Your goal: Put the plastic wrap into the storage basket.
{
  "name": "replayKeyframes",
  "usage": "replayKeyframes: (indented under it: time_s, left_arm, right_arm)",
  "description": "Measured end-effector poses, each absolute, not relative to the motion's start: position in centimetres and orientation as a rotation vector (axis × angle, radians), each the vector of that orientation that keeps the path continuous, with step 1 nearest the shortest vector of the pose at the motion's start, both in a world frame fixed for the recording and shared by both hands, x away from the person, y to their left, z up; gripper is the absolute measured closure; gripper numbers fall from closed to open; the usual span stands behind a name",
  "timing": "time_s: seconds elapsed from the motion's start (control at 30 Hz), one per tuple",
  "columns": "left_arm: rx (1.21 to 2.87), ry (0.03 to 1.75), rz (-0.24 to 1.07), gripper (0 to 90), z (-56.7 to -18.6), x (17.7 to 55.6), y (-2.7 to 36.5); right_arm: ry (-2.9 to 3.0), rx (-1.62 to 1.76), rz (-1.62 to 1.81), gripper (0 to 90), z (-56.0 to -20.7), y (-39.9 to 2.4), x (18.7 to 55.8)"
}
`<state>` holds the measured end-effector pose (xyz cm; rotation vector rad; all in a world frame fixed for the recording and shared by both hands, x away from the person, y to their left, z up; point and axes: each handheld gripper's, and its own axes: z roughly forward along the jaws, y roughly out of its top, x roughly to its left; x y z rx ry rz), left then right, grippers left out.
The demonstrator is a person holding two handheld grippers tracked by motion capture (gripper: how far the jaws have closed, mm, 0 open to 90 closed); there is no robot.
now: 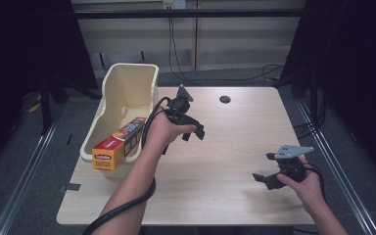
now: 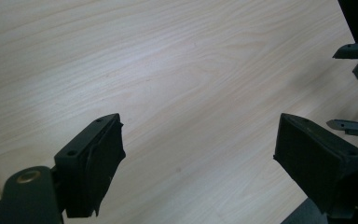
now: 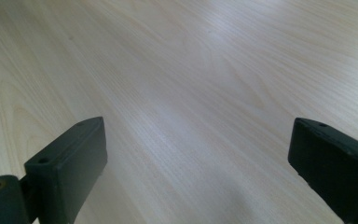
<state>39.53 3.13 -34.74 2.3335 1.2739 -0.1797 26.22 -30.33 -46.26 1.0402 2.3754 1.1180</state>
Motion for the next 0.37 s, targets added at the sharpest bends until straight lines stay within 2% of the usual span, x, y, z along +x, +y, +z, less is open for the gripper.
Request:
replayKeyframes:
  time_s: [0.37]
  left_arm:
    - [2.331,1.233,-0.195,15.6,-36.2,38.9,2.4]
  right_arm:
    - [2.383,1.040,1.112,4.3,-46.4,-30.3,26.2]
